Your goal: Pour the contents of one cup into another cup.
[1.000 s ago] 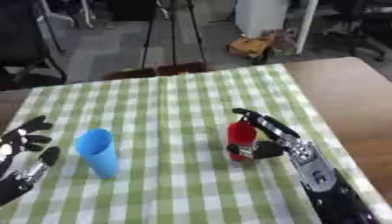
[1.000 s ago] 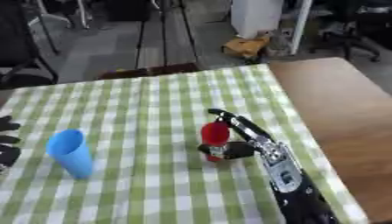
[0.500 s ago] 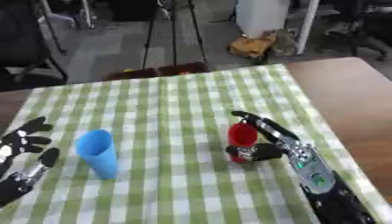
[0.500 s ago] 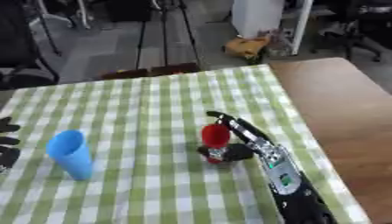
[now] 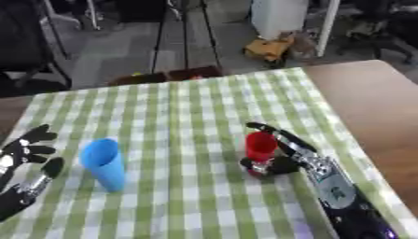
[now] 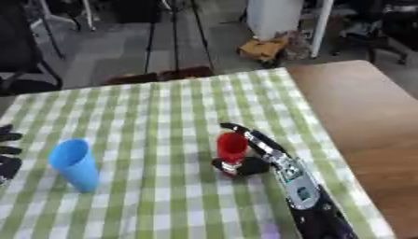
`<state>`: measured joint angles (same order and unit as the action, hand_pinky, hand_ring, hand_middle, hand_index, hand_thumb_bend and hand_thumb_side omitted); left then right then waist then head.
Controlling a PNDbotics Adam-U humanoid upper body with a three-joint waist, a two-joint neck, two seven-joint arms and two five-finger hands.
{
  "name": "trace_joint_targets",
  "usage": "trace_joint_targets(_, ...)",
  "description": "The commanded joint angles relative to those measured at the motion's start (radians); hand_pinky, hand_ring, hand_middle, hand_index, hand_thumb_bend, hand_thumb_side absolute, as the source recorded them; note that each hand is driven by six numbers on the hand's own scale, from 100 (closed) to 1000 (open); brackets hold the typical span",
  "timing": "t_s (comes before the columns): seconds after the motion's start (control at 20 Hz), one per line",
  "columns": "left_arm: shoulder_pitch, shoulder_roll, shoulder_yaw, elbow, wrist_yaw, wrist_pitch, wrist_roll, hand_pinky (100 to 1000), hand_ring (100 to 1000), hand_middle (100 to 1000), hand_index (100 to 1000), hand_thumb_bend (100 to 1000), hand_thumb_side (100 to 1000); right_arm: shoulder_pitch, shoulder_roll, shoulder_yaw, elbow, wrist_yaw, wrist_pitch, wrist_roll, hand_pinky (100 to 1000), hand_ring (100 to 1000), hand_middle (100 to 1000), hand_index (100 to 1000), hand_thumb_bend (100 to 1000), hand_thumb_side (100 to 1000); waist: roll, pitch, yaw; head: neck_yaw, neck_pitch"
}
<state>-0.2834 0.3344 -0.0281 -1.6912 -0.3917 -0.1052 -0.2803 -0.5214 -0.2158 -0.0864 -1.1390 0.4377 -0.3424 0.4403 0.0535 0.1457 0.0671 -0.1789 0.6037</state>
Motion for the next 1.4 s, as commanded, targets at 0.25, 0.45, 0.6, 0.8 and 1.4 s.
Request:
trace_joint_targets(0.25,-0.017,0.014,0.005,-0.017,0.006,-0.002,0.001,761,790,853,988,382,823,-0.016,-0.009,-0.004,0.004,-0.005,0.008,-0.002,880,446,537,1000,339,225,0.002,-0.009,-0.002,-0.004,-0.010)
trace_joint_targets(0.45,-0.017,0.013,0.005,-0.018,0.007,-0.001,0.002,761,789,853,988,380,822,-0.016,-0.009,-0.005,0.005,-0.007,0.014,-0.010,866,420,530,1000,217,144,0.002,-0.010,-0.002,-0.004,-0.010)
trace_joint_targets(0.6,-0.017,0.013,0.005,-0.017,0.007,-0.001,0.002,761,789,853,988,377,824,-0.017,-0.009,-0.005,0.005,-0.014,0.017,-0.015,862,411,528,1000,106,103,0.002,-0.010,-0.002,-0.004,-0.010)
trace_joint_targets(0.8,-0.017,0.013,0.005,-0.017,0.007,0.000,0.004,762,789,853,988,374,824,-0.015,-0.008,-0.004,0.004,-0.028,0.019,-0.017,860,406,527,1000,100,100,0.002,-0.011,-0.003,-0.005,-0.010)
trace_joint_targets(1.4,-0.016,0.015,0.006,-0.010,0.014,0.013,0.020,754,782,847,978,355,828,-0.011,-0.015,0.008,-0.095,-0.122,0.004,-0.025,744,268,492,1000,113,100,-0.007,-0.019,-0.008,-0.009,-0.002)
